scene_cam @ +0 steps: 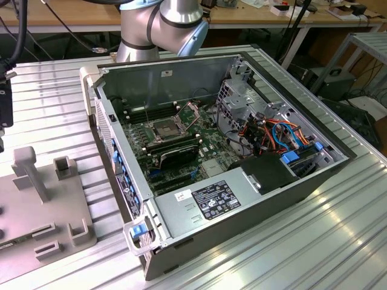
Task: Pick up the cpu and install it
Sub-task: 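Pick up the cpu and move it towards the insertion slot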
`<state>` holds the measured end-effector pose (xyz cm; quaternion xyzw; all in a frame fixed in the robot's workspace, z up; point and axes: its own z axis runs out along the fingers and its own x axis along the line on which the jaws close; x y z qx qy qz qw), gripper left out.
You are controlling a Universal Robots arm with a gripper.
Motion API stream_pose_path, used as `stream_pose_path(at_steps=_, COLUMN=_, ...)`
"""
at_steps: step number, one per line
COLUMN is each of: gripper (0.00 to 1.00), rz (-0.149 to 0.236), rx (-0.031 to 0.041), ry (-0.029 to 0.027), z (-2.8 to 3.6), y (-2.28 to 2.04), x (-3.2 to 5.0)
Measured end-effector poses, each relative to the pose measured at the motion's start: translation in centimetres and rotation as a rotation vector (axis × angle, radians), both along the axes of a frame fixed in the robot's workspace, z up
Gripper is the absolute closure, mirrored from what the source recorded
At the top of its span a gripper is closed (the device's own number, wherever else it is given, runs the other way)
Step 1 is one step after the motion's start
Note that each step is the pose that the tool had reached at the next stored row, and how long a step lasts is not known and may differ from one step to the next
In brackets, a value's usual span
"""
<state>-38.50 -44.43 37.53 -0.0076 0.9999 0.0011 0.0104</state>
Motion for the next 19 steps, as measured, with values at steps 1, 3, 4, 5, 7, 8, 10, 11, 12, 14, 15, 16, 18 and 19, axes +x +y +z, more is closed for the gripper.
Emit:
stream_pose_path(at_steps=1, gripper=0.45, rz=0.0, rx=0.0, ry=0.0, z=0.0, y=0.0, x=0.07)
stream_pose_path(at_steps=3, gripper=0.45, rz=0.0, rx=0.0, ry=-0.0001, z=0.0, y=0.0, x=0.22)
stream_pose_path(at_steps=4, gripper=0.45, rz=0.0, rx=0.0, ry=0.0, z=0.0, y=0.0, x=0.28)
stream_pose_path(at_steps=5, gripper=0.45, rz=0.0, rx=0.0, ry=0.0, z=0.0, y=0.0, x=0.35)
stream_pose_path(at_steps=7, gripper=0.45, rz=0.0, rx=0.0, ry=0.0, z=0.0, y=0.0, x=0.52)
stream_pose_path(at_steps=8, gripper=0.45, rz=0.0, rx=0.0, ry=-0.0001, z=0.0, y=0.0, x=0.61)
stream_pose_path(at_steps=10, gripper=0.45, rz=0.0, rx=0.0, ry=-0.0001, z=0.0, y=0.0, x=0.8)
stream_pose_path(at_steps=11, gripper=0.45, rz=0.0, rx=0.0, ry=-0.0001, z=0.0, y=0.0, x=0.92)
stream_pose_path(at_steps=12, gripper=0.45, rz=0.0, rx=0.0, ry=0.0, z=0.0, y=0.0, x=0.98)
stream_pose_path(at_steps=14, gripper=0.45, rz=0.0, rx=0.0001, ry=-0.0001, z=-0.01, y=0.0, x=1.15)
stream_pose_path(at_steps=15, gripper=0.45, rz=0.0, rx=0.0001, ry=-0.0001, z=-0.01, y=0.0, x=1.23)
stream_pose_path(at_steps=16, gripper=0.45, rz=0.0, rx=0.0, ry=-0.0001, z=0.0, y=0.0, x=1.3)
stream_pose_path(at_steps=18, gripper=0.45, rz=0.0, rx=0.0, ry=-0.0001, z=0.0, y=0.0, x=1.51)
stream_pose_path(at_steps=19, gripper=0.45, rz=0.0, rx=0.0, ry=-0.0001, z=0.0, y=0.0, x=1.61)
